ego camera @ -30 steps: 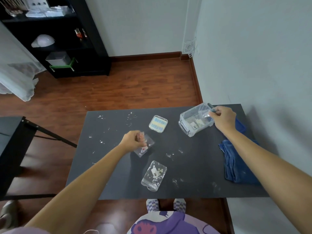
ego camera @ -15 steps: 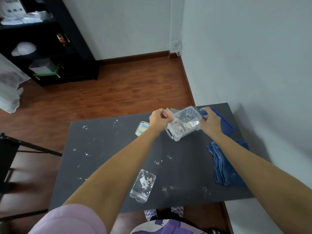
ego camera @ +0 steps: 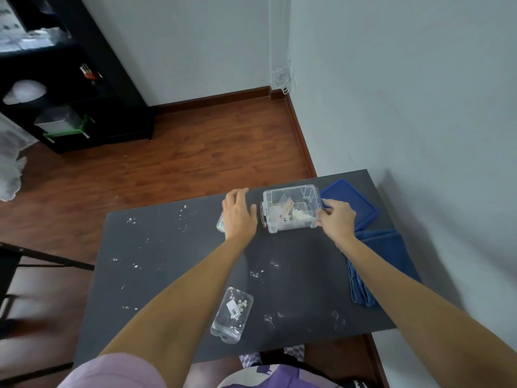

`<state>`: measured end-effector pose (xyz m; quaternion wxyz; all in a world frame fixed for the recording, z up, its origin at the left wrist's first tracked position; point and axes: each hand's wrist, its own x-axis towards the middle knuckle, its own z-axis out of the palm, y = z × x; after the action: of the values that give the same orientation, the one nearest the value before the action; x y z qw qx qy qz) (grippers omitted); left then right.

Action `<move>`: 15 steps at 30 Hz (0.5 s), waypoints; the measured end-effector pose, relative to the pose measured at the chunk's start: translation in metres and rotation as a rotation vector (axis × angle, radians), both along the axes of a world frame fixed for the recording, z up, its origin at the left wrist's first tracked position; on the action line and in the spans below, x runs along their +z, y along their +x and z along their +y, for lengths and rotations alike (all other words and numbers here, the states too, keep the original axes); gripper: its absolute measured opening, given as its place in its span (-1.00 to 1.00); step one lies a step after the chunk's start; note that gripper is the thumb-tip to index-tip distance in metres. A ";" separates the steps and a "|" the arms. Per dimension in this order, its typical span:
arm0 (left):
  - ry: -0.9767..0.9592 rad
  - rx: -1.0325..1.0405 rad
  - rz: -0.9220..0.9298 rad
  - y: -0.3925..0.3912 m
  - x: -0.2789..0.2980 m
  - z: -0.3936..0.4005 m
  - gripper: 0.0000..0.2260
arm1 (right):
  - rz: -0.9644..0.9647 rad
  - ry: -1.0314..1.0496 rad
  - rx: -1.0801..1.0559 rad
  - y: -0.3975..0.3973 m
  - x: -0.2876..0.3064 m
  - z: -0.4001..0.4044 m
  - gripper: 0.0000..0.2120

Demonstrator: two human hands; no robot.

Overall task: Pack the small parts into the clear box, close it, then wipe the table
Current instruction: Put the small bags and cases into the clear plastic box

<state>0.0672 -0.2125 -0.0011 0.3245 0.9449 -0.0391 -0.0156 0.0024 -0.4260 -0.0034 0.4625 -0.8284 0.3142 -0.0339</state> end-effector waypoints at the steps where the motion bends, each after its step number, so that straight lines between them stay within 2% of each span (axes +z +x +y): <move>1: 0.057 0.037 0.072 0.000 -0.005 0.011 -0.52 | 0.002 0.001 0.004 0.000 0.000 0.001 -0.72; 4: 0.206 0.043 0.365 -0.003 -0.017 0.038 -0.37 | 0.018 -0.019 0.009 0.002 -0.001 0.004 -0.73; 6: 0.280 -0.015 0.433 -0.008 -0.024 0.049 -0.32 | 0.017 -0.024 0.017 0.003 -0.003 0.006 -0.74; 12: 0.329 -0.066 0.220 -0.016 -0.036 0.065 -0.56 | 0.018 -0.027 0.027 0.003 -0.003 0.013 -0.74; 15: 0.347 -0.074 0.236 -0.014 -0.039 0.066 -0.42 | 0.021 -0.030 0.023 0.003 -0.002 0.016 -0.70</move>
<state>0.0534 -0.1464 -0.0397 0.1584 0.9762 -0.0325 -0.1443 0.0050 -0.4095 -0.0052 0.4471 -0.8390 0.3090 -0.0244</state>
